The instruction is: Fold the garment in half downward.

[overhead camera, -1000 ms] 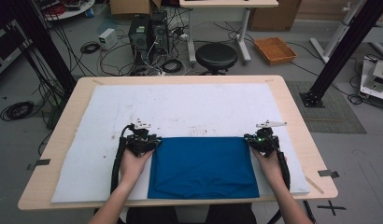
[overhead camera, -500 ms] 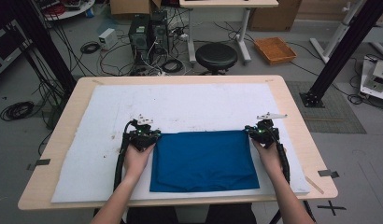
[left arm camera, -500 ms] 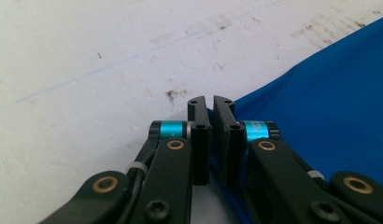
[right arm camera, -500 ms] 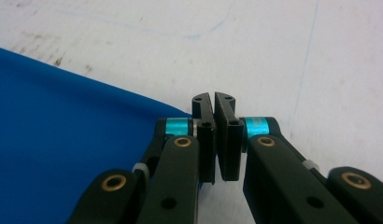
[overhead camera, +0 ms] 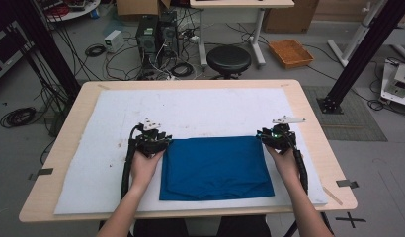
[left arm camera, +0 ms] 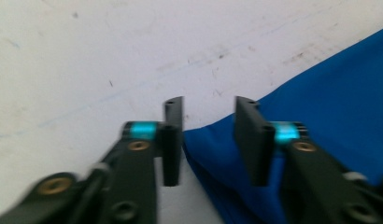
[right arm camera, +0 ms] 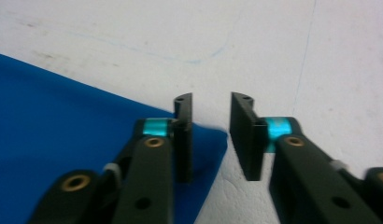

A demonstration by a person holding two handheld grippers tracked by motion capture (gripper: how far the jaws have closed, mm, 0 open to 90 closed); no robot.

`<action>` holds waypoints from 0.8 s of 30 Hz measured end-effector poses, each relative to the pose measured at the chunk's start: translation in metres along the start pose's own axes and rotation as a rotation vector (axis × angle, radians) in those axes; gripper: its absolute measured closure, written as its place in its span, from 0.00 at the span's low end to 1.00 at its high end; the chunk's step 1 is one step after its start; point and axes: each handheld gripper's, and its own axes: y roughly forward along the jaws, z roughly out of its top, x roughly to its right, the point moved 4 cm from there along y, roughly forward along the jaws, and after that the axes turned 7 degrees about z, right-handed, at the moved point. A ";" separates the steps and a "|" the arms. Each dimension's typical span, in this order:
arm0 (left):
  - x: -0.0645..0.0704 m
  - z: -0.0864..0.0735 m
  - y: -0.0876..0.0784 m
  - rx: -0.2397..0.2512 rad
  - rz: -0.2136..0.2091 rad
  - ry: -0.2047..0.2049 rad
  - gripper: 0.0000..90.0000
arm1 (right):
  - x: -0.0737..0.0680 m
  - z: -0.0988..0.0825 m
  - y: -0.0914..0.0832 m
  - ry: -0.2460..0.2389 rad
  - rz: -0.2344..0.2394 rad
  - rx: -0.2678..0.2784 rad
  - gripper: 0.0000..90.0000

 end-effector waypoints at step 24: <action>-0.005 0.000 -0.057 0.178 -0.044 0.057 0.38 | 0.002 0.001 -0.064 -0.005 -0.005 0.185 0.45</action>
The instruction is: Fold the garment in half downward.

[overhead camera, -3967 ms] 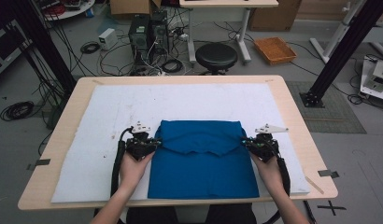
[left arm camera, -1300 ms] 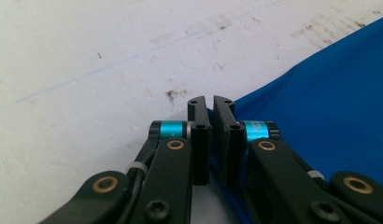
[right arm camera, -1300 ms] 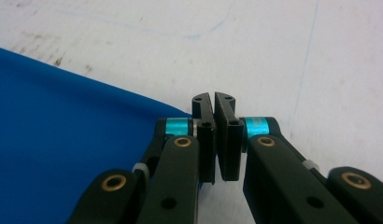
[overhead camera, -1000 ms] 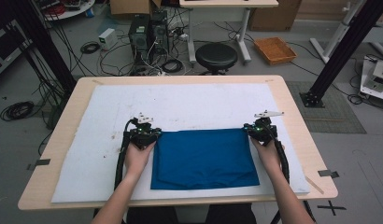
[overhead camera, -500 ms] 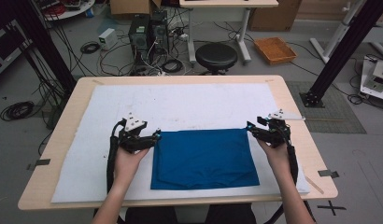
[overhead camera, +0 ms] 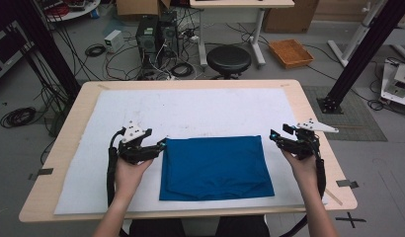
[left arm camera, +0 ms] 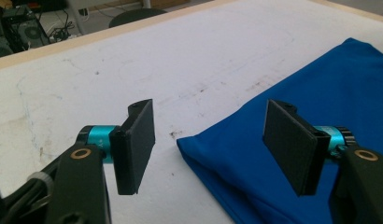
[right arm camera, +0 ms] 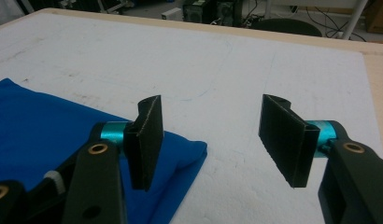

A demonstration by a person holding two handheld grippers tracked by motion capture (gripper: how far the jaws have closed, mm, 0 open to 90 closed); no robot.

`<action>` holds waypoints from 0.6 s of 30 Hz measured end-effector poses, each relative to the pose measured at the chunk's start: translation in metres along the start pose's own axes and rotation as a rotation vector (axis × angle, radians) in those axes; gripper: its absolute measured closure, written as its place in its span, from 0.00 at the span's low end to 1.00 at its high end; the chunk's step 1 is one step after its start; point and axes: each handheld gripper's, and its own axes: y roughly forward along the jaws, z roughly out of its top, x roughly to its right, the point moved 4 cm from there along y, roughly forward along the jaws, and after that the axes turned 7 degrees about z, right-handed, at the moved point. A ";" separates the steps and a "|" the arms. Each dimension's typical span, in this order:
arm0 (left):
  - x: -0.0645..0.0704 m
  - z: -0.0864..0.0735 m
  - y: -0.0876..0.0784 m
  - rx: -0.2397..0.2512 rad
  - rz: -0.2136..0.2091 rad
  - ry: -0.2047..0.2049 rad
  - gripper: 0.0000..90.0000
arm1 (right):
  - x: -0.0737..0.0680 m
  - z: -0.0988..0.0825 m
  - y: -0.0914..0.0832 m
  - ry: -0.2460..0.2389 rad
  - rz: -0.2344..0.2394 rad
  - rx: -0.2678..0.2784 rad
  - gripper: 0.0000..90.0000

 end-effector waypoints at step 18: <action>-0.001 0.001 -0.003 -0.003 0.000 -0.016 0.38 | 0.000 0.002 -0.004 -0.004 -0.001 0.012 0.44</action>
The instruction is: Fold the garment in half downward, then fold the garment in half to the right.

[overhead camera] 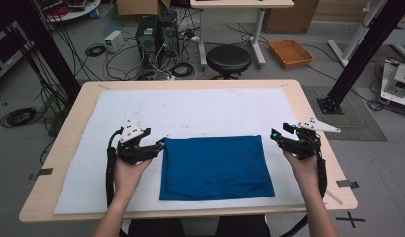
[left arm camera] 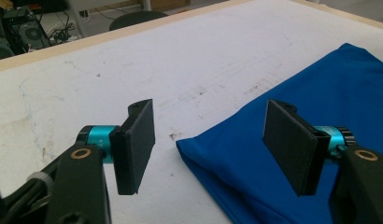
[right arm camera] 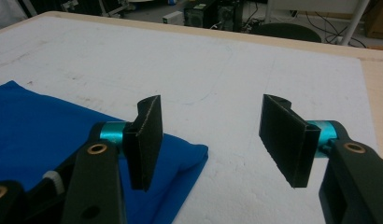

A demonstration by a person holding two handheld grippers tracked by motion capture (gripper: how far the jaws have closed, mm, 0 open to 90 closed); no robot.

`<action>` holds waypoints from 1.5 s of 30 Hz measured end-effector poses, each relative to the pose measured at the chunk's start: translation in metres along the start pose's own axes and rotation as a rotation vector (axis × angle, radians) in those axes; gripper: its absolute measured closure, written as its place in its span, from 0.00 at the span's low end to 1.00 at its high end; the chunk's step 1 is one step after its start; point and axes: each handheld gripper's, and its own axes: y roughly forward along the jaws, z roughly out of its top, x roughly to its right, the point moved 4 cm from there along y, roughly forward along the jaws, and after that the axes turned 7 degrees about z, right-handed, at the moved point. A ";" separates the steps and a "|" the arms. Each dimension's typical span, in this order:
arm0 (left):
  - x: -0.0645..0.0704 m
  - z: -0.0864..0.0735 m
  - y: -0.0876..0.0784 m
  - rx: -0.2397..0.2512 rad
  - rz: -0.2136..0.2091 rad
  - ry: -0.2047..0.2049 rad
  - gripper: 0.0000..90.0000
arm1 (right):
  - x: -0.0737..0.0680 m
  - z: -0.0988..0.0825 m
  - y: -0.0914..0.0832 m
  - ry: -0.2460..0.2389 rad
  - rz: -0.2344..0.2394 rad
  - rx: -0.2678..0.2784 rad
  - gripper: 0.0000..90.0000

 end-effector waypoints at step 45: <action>0.036 -0.058 -0.041 -0.138 0.038 -0.221 0.39 | -0.003 -0.002 -0.001 -0.015 -0.008 0.000 0.45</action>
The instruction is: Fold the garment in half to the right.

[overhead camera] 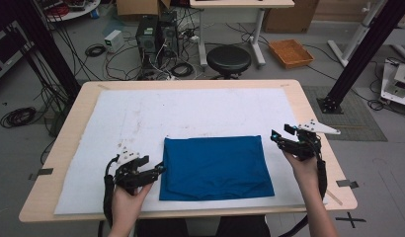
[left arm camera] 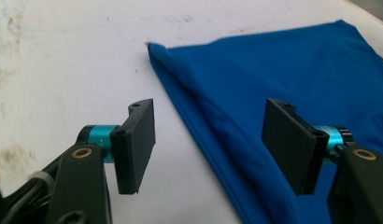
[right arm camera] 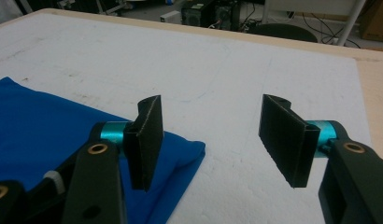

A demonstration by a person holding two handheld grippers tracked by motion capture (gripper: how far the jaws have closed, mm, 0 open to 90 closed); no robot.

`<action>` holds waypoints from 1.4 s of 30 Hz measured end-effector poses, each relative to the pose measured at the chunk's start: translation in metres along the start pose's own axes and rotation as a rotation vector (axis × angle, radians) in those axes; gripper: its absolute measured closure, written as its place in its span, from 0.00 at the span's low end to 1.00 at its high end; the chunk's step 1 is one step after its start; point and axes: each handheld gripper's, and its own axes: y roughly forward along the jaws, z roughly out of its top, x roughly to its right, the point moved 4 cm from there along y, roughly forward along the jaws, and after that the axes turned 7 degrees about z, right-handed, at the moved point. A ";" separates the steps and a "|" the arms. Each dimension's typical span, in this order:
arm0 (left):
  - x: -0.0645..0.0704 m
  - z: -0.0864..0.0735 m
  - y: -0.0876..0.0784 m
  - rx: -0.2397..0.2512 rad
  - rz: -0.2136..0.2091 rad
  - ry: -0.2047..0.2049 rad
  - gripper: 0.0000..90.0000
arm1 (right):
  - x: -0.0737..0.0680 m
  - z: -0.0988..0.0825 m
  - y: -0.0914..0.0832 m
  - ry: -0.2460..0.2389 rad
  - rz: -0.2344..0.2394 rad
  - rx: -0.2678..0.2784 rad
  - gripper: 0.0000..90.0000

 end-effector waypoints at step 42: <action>0.041 -0.037 0.009 -0.057 0.024 -0.035 0.70 | -0.092 0.029 0.073 -0.110 0.171 -0.044 0.46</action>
